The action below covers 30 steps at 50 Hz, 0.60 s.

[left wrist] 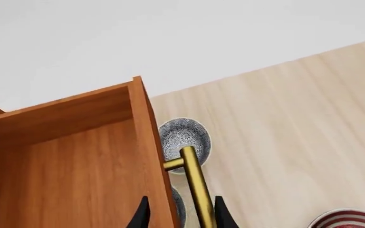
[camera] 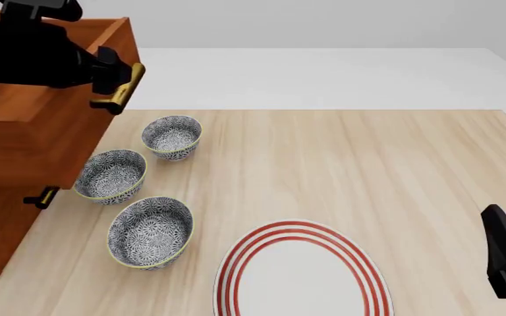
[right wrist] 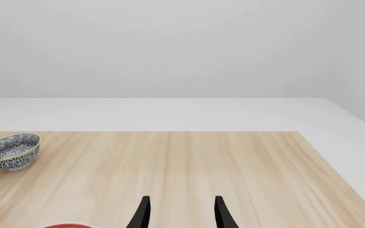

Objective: Open the top drawer of the cabinet.

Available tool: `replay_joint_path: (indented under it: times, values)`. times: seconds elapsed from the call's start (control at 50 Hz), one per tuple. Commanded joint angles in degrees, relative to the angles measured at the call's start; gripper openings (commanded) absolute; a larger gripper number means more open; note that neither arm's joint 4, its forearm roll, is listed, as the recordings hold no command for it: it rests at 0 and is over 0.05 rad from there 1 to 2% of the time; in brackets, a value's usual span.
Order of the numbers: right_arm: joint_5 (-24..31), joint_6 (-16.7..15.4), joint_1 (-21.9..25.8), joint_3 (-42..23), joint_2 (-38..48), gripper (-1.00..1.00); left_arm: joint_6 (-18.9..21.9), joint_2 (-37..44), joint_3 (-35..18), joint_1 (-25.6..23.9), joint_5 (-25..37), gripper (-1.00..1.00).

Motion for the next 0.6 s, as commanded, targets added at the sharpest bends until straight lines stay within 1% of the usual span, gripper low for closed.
replay_joint_path:
  times: [0.02,0.6]
  values:
    - [0.0,0.0,-0.01,0.0,0.0,1.0,2.4,5.5,2.52,-1.32,0.41,1.0]
    - [0.0,-0.02,0.01,0.0,0.0,1.0,1.8,5.55,2.9,-3.85,0.16,1.0]
